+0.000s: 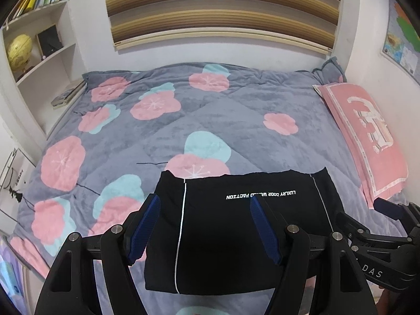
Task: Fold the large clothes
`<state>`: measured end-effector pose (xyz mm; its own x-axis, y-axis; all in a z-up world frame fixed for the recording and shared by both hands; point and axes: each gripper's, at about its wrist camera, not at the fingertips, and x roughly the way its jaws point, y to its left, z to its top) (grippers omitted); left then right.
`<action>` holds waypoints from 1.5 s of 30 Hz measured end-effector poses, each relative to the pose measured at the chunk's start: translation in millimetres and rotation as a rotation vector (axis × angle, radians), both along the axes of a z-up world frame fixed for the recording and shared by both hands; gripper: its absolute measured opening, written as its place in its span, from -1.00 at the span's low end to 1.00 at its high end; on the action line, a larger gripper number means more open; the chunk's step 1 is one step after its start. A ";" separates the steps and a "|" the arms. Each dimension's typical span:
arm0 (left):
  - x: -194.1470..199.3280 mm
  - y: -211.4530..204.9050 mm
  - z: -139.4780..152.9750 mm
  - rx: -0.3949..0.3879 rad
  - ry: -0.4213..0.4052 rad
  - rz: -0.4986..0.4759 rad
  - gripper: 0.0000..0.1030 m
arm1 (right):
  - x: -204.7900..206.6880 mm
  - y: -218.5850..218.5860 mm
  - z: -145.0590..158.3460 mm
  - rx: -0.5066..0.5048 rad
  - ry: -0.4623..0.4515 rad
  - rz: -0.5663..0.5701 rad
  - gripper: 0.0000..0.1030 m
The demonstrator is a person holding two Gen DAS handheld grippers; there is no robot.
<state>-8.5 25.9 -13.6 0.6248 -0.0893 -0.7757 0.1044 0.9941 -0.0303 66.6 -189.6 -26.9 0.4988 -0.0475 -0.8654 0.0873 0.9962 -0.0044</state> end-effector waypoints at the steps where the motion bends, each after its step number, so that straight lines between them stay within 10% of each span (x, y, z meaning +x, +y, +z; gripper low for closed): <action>1: 0.2 -1.1 -0.6 -0.002 0.003 -0.005 0.40 | 0.0 -1.1 -0.1 -0.001 0.000 -0.002 0.68; 45: 15.0 4.4 -0.3 0.033 0.002 -0.030 0.40 | 9.4 -2.1 -17.3 0.015 0.057 -0.001 0.68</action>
<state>6.4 30.4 -14.0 0.6205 -0.0824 -0.7798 0.1343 0.9909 0.0022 76.0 -191.7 -44.2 0.4488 -0.0348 -0.8929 0.0882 0.9961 0.0055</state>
